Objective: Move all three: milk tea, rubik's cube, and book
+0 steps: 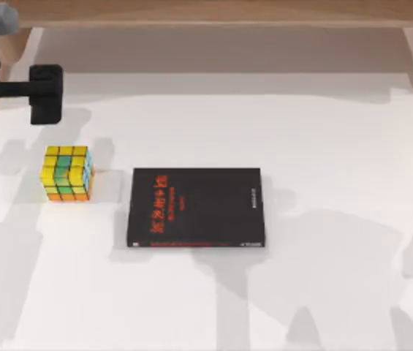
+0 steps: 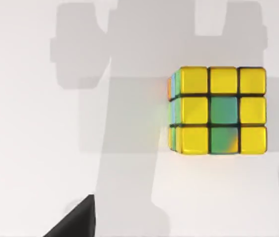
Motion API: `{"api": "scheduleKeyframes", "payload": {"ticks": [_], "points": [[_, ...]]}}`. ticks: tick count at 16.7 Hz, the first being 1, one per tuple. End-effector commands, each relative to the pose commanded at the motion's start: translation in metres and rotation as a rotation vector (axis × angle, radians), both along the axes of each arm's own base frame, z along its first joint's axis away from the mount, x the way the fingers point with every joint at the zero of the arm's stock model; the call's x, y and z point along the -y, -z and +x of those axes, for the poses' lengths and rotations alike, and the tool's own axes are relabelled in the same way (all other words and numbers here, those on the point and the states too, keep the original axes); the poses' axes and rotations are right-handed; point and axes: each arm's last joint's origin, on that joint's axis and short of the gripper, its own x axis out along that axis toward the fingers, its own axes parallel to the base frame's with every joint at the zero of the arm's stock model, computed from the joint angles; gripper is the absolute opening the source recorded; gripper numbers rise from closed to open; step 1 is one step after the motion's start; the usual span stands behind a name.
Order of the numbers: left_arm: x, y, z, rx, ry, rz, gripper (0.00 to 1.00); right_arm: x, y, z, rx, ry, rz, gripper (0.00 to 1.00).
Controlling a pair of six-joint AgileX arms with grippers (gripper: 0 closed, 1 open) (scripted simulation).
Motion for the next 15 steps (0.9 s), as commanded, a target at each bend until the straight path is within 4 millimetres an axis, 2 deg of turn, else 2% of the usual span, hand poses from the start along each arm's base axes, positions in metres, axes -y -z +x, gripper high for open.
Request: {"api": "scheduleKeyframes", "payload": {"ticks": [4,7,10,15], "points": [[0.020,0.030,0.058,-0.233,0.004,0.031,1.00,0.000,0.000,0.000,0.000,0.000,0.000,1.00],[0.031,0.054,0.085,-0.355,0.005,0.053,1.00,0.000,0.000,0.000,0.000,0.000,0.000,1.00],[0.037,0.069,0.098,-0.419,0.006,0.066,1.00,0.000,0.000,0.000,0.000,0.000,0.000,1.00],[0.037,0.070,0.099,-0.425,0.006,0.067,1.00,0.000,0.000,0.000,0.000,0.000,0.000,1.00]]}}
